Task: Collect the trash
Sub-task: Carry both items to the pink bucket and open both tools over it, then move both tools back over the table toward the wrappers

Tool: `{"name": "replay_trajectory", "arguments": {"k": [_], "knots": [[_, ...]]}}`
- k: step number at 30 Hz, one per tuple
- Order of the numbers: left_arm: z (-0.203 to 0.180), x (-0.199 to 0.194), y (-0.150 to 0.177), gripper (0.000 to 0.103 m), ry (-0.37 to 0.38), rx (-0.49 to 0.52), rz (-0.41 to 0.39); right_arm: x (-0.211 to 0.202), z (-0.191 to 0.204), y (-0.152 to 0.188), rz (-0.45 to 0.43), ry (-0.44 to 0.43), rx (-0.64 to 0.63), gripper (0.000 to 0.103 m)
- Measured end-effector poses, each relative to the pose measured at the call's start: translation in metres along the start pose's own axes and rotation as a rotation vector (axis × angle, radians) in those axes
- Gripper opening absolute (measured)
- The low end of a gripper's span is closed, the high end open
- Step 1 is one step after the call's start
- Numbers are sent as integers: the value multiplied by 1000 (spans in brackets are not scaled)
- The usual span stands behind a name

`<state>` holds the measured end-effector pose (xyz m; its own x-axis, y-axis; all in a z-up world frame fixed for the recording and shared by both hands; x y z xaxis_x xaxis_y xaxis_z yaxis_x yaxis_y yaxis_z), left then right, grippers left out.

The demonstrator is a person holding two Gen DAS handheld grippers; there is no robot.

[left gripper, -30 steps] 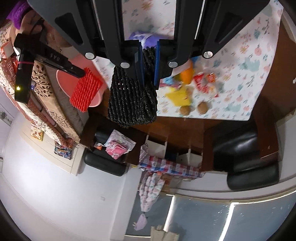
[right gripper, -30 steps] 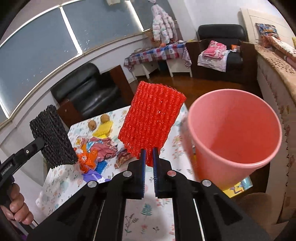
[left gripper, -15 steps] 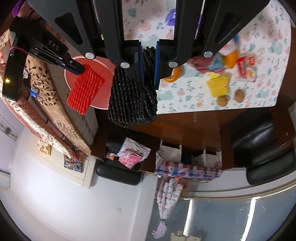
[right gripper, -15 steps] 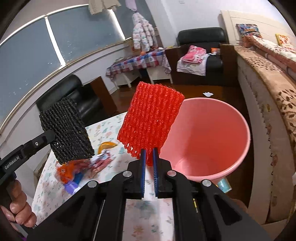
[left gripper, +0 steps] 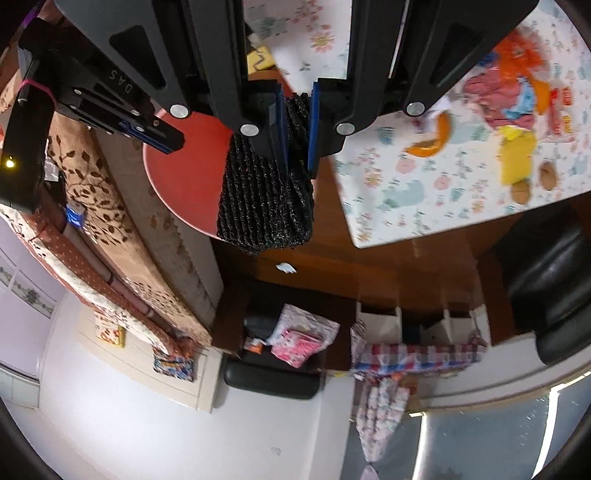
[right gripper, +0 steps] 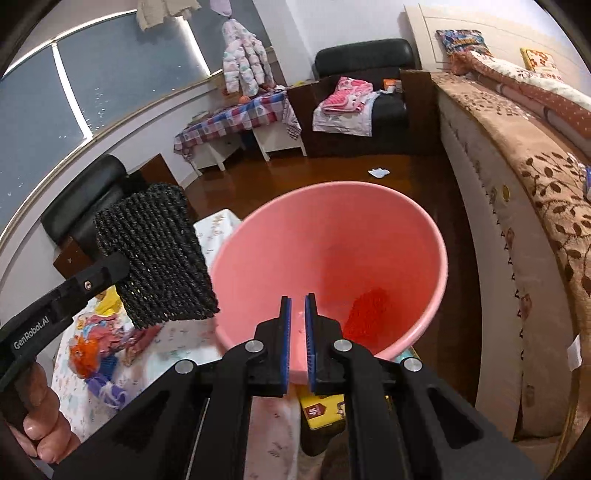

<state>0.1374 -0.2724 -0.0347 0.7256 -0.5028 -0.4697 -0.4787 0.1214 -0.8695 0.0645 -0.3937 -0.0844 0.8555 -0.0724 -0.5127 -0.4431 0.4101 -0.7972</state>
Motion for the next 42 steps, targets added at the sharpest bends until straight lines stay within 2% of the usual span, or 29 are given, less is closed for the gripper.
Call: {"name": "replay_trajectory", "arguments": {"k": [7,13,15,18,20,21,23,26,31,36,42], "knots": [[-19,28,18,9,43,3,72,7,-17,3,6,-16,42,8],[-27,43,22,12,41,15,74,7,-22,3,-8,-52,63,8],[-30,46,22,25,51,9,78,6,-22,2,-9,-49,60,8],[-32,47,21,39,67,5,73,4,-23,2,-11,-55,59,8],[-34,44,19,42,85,-2,66,3,-25,1,-14,-47,55,9],[-34,43,19,44,88,-1,64,3,-25,1,-14,-42,53,11],[-37,39,16,45,97,1,54,0,-25,0,-18,-47,60,24],[-38,29,10,46,104,13,30,-5,-24,-2,-43,-60,64,36],[-36,17,9,47,67,11,14,-14,-16,0,-46,-98,70,38],[-29,4,9,47,-2,17,1,-27,-4,3,-39,-143,71,38],[-23,-27,5,47,-47,27,-58,-52,26,26,-24,-171,-5,38]]}}
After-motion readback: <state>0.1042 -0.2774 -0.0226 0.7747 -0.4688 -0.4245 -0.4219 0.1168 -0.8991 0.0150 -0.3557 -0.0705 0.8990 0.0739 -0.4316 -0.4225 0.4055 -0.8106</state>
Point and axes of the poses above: each gripper's, at about its wrist camera, not at the fingertips, and x roughly the way its jaws point, z to its left, y to its underside, the point moved 8 cm from there along x, roughly the way its jaws point, and after that the axes turned 13 degrees about -z, right-handed, at the moved point
